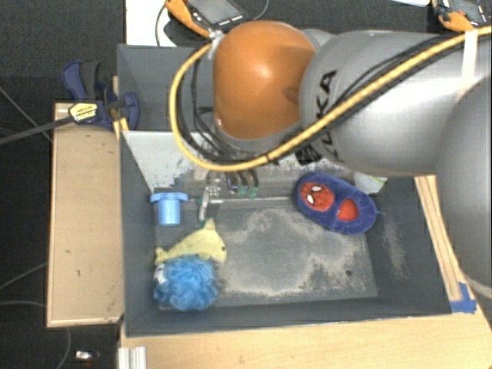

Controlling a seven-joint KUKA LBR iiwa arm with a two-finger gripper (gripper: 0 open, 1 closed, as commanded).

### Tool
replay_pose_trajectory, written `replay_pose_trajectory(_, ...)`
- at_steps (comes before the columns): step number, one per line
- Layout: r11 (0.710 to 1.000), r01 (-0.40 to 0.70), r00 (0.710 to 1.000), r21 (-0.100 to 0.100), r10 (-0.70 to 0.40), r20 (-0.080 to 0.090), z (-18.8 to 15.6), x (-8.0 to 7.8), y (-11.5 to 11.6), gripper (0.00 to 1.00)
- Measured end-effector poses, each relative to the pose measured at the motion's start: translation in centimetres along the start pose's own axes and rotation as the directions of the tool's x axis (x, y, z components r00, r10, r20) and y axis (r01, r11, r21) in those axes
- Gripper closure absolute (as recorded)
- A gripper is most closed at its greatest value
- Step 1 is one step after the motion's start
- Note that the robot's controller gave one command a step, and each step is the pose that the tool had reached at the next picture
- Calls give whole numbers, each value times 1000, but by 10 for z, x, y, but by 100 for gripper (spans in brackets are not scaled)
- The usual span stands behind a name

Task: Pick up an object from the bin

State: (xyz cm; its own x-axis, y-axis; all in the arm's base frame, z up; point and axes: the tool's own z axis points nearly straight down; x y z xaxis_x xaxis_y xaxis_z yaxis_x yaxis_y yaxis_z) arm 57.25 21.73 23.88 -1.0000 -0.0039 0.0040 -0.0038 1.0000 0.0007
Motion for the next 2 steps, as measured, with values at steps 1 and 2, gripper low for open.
replay_pose_trajectory(1,1000,-5,1000,-1,5,7,-4,-2,-1,0)
replay_pose_trajectory(2,999,-34,999,-3,34,10,77,16,-13,0)
